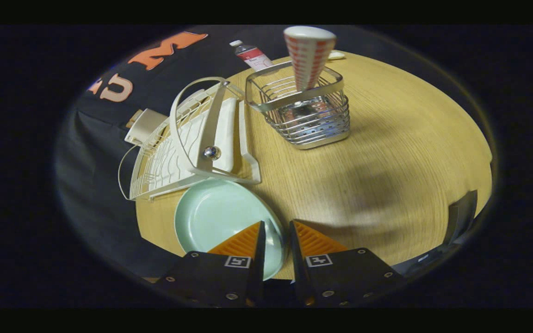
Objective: Take the plate from the dish rack, then take the spoon from the basket and place it into the plate.
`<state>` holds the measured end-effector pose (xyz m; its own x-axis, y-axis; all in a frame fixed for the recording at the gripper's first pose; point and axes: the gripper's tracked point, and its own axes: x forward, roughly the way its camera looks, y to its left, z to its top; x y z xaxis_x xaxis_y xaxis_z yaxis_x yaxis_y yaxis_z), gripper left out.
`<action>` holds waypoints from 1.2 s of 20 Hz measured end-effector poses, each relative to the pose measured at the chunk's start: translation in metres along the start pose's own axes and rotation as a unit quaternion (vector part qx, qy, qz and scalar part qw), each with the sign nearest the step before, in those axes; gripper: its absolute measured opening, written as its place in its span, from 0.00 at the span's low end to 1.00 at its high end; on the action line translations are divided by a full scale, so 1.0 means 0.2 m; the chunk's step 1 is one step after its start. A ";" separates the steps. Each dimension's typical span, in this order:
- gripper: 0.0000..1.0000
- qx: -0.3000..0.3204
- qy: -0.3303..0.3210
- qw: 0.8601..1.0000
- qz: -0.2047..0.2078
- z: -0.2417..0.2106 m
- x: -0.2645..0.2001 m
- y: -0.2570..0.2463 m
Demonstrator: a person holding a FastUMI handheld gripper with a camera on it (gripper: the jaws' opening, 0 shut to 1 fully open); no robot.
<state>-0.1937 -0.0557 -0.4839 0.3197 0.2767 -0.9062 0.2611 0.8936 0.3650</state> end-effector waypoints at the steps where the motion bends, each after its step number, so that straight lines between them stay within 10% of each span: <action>1: 0.29 0.002 -0.004 1.000 0.002 0.01 -0.01 0.00; 15: 0.34 -0.111 -0.266 0.955 -0.072 0.60 -0.37 -0.09; 24: 0.37 -0.182 -0.316 0.926 -0.100 0.77 -0.39 -0.07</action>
<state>-0.0824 -0.1445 -0.3864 0.7979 -0.0658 -0.5993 0.0851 0.9964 0.0039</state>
